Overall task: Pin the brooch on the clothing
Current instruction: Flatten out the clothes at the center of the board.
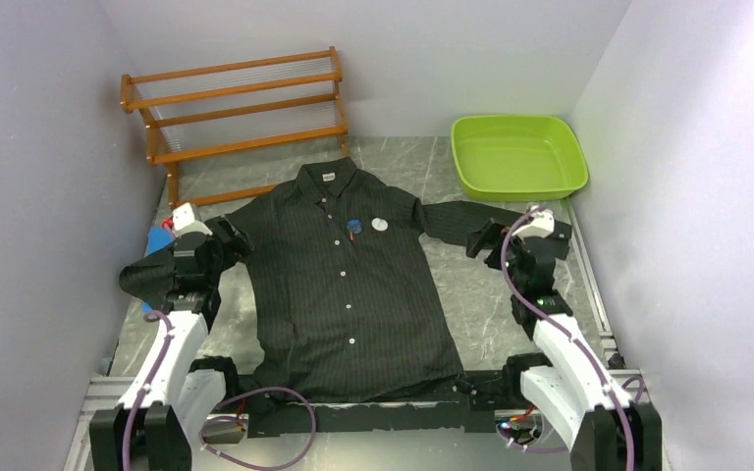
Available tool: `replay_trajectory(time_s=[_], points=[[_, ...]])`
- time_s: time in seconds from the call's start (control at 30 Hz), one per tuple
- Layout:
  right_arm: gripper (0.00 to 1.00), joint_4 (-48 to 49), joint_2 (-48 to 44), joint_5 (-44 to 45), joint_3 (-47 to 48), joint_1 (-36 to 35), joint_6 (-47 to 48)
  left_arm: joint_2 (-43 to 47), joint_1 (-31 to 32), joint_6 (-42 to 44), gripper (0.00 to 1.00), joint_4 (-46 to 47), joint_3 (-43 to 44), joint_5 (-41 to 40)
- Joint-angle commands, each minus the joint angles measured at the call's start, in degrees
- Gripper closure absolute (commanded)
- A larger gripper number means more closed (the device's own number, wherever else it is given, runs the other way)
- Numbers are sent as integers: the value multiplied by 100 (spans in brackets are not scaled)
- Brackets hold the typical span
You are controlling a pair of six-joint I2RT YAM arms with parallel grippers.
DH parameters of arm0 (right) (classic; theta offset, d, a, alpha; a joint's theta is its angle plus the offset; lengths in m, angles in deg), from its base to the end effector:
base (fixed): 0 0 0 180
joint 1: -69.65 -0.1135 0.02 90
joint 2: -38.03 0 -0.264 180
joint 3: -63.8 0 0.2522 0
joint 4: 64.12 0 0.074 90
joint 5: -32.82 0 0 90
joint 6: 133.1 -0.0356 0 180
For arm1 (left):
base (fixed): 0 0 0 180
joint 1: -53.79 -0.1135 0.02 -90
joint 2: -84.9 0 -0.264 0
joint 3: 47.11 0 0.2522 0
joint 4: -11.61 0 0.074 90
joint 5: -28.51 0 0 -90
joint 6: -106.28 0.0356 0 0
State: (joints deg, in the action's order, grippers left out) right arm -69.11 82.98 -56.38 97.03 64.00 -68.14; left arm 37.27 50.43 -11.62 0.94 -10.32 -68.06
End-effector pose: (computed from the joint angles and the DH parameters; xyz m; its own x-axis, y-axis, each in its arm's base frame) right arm 0.1842 0.0177 0.2173 -0.2953 0.3961 -0.8695 0.0440 0.9147 0.4017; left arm 0.1910 0.0153 0.2210 -0.2465 -0.4801 -0.8418 -0.3166 0.8609 -0.3983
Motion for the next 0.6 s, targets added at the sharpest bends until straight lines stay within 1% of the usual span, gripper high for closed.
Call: replay_trajectory(time_s=[0.0, 0.1, 0.2, 0.27, 0.33, 0.4, 0.43, 0.5, 0.57], points=[[1, 170, 1107, -747, 996, -403, 386, -589, -19, 113, 4, -216, 663, 198], [2, -219, 2179, -255, 1821, -1244, 899, -1039, -16, -5, 4, -716, 946, 22], [7, -514, 3097, -23, 2757, -1768, 1182, -1341, -21, -27, 4, -801, 1037, 182], [9, -709, 3664, 338, 3345, -2193, 1486, -1436, -25, -28, 4, -765, 1003, 297], [13, -920, 4220, 809, 3901, -2638, 1774, -1438, -25, -16, 4, -720, 923, 333], [20, -1100, 4757, 1027, 4358, -2963, 1977, -1384, -25, 22, 4, -667, 822, 306], [27, -1160, 4988, 918, 4573, -3054, 2015, -1361, -25, 36, 4, -630, 773, 289], [50, -1249, 5482, 577, 4979, -3136, 1947, -1304, -31, 54, 4, -553, 664, 278], [69, -1382, 5976, 248, 5382, -3152, 1840, -1283, -22, 86, 4, -477, 553, 291]])
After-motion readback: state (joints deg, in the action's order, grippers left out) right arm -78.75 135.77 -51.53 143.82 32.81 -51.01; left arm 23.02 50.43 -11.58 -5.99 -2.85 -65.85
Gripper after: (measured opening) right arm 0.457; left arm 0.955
